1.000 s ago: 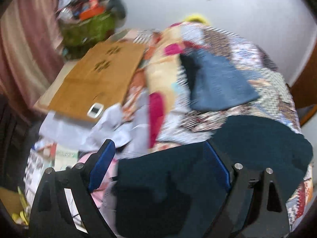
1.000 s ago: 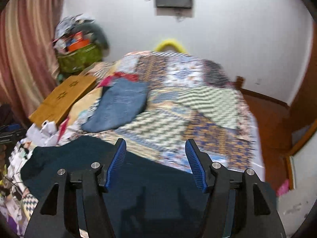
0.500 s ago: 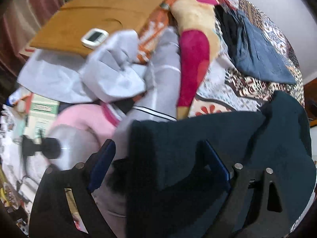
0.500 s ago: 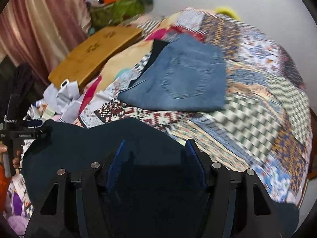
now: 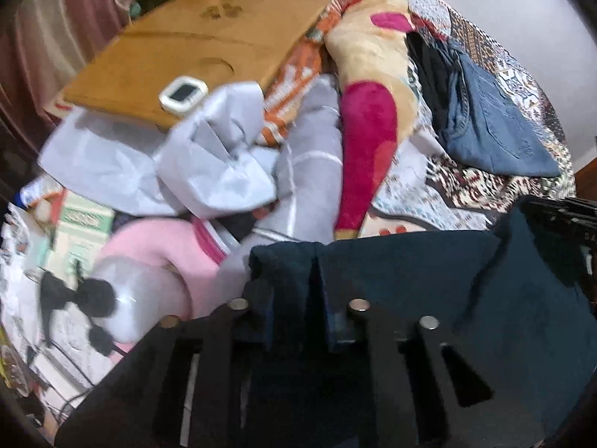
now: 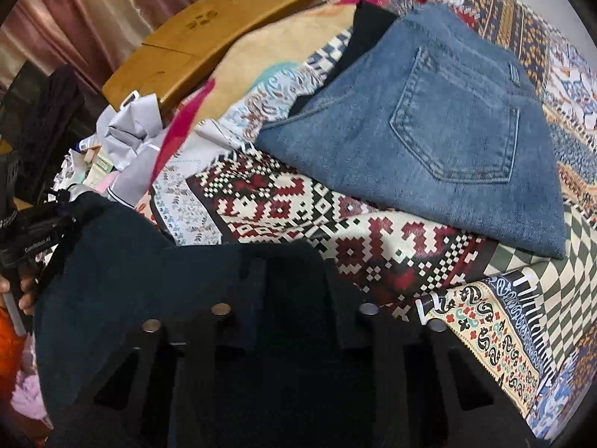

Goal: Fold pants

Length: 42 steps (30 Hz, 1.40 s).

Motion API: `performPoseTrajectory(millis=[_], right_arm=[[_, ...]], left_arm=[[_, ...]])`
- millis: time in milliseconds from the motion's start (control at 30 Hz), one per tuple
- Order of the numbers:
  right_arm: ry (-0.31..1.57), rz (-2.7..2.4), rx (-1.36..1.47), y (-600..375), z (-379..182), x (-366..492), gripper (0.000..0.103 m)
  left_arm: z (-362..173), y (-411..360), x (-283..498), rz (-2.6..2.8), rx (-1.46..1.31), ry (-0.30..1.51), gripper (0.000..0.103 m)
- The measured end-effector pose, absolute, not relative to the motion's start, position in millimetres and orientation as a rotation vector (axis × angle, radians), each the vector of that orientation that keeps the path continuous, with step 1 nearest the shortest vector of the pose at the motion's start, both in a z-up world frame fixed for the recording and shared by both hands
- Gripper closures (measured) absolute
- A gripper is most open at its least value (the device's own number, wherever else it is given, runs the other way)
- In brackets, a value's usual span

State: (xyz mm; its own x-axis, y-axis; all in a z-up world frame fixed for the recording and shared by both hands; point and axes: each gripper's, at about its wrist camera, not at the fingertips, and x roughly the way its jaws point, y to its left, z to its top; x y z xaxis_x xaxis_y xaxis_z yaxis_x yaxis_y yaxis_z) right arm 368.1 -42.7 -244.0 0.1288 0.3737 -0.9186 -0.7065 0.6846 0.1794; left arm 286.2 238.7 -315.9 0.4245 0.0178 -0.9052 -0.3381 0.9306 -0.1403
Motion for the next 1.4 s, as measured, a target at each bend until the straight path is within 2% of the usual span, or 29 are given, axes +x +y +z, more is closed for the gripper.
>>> performPoseTrajectory(millis=[33,267,367,400,433,467,500,567,600,767,1033,1167,1267,1400], right_arm=[[1.184,0.795,-0.330,-44.3,-240.0,367.7,0.096],[0.996,0.682,-0.315,-47.3,-206.3,373.5,0.098],[0.944,0.581,-0.292,-52.5,-192.1,382.3,0.098],[0.936,0.539,-0.275,-58.0,-186.9,386.0,0.098],[0.939,0.525,-0.256,-62.6,-182.9,388.5,0.098],[0.952,0.520,-0.227,-69.3,-178.0,391.1,0.098],[0.974,0.520,-0.196,-77.5,-173.5,392.8,0.098],[1.012,0.533,-0.153,-91.6,-167.2,391.2,0.097],[1.023,0.542,-0.137,-98.7,-164.1,387.6,0.096],[1.018,0.540,-0.167,-121.0,-157.9,355.9,0.061],[1.081,0.589,-0.219,-140.6,-179.4,296.4,0.058],[1.142,0.607,-0.235,-145.0,-202.4,271.2,0.058],[1.099,0.598,-0.262,-150.6,-204.9,252.1,0.052],[1.108,0.636,-0.214,-168.7,-202.6,234.1,0.051]], left_arm=[[-311.4,240.3,287.4,0.237,-0.319,1.098,0.086],[-280.4,249.8,322.2,0.295,-0.255,1.015,0.088],[-275.6,252.7,341.2,0.318,-0.230,1.018,0.084],[-276.4,255.6,347.0,0.326,-0.234,1.036,0.076],[-275.7,258.3,348.2,0.344,-0.236,1.042,0.075],[-274.0,260.0,347.5,0.385,-0.223,1.045,0.065],[-270.3,261.4,344.1,0.420,-0.207,1.044,0.049],[-261.9,261.6,330.0,0.388,-0.228,1.002,0.030],[-257.6,260.8,321.9,0.366,-0.236,0.984,0.025],[-256.0,247.9,287.2,0.304,-0.203,1.025,0.020],[-313.6,231.9,248.9,0.207,-0.352,1.241,0.019],[-327.9,220.0,231.3,0.249,-0.301,1.228,0.018],[-331.1,216.6,215.4,0.282,-0.255,1.200,0.016],[-327.7,220.6,209.8,0.295,-0.272,1.217,0.016]])
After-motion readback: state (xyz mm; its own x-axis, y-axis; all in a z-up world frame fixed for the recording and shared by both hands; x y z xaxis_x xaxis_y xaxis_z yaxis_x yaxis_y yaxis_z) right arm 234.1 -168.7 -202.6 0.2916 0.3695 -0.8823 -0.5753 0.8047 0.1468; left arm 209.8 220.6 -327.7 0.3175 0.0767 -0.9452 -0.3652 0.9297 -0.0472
